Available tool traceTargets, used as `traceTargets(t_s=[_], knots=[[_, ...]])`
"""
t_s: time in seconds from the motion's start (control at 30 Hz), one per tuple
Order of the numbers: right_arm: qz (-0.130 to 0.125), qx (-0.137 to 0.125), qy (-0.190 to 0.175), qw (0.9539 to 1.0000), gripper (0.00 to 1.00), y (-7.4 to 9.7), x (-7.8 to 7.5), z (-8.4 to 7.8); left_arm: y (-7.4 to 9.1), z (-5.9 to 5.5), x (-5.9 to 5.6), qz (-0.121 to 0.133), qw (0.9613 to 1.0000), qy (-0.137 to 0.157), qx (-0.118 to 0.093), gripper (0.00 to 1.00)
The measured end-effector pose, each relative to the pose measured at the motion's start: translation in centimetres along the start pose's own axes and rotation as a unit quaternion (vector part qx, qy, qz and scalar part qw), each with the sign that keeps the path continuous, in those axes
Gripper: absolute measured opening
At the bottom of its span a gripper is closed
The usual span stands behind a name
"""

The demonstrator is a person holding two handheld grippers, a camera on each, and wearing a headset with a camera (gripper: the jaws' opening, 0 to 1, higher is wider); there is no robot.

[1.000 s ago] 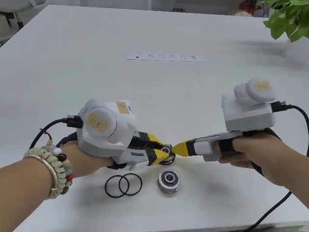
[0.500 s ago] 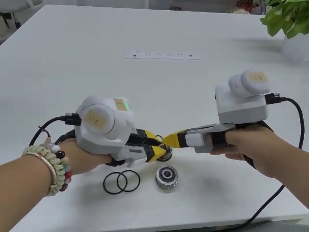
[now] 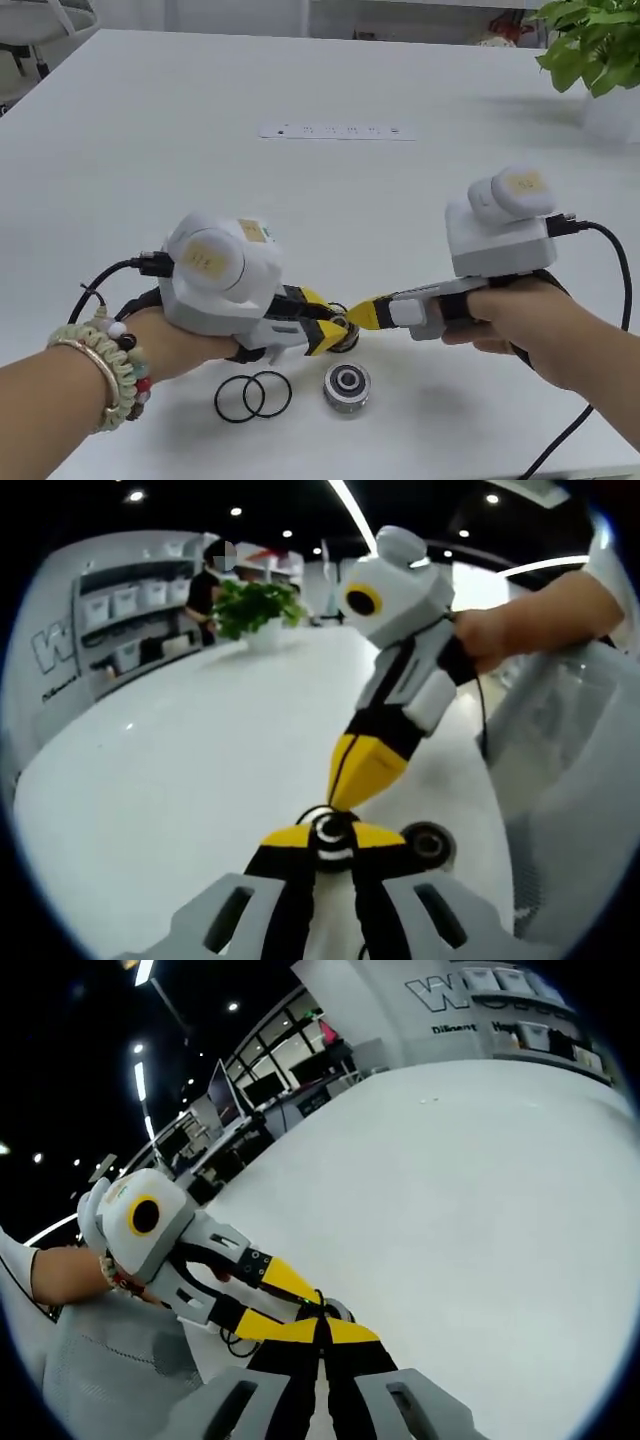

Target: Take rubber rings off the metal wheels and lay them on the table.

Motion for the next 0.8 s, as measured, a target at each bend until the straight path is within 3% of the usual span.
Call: traceTargets(t_s=[0.13,0.4,0.53,0.63,0.67,0.8], knots=[[0.000,-0.002,-0.008,1.0000,0.00,0.0,0.0,0.1,0.0,0.2,-0.1,0.000,0.9997,-0.020,0.013,0.14],[0.000,-0.002,-0.026,0.9997,0.00,0.2,-0.4,0.1,0.7,0.5,0.1,-0.018,0.9994,-0.017,0.025,0.18],[-0.003,-0.017,-0.034,0.9993,0.00,0.7,-0.5,0.5,1.4,1.5,0.2,-0.026,0.9995,-0.012,0.015,0.24],[-0.001,-0.026,-0.041,0.9988,0.00,0.9,-0.6,0.7,1.7,1.8,-0.2,-0.049,0.9987,0.010,0.000,0.23],[-0.003,-0.028,-0.045,0.9986,0.00,1.0,-0.7,0.7,1.9,1.7,-0.1,-0.054,0.9984,0.015,0.007,0.24],[-0.006,-0.036,-0.051,0.9980,0.00,1.3,-0.7,0.9,2.5,2.0,-0.1,-0.054,0.9982,-0.010,0.026,0.29]])
Point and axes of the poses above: the centre of the closed fingertips' face, and the gripper's own axes: y roughly backward along the fingers, x roughly to its left, z roughly out of its top, the point moved 9 cm from there along y, roughly backward along the fingers, and after that the axes turned 1 degree about -z, right-handed, at the moved point
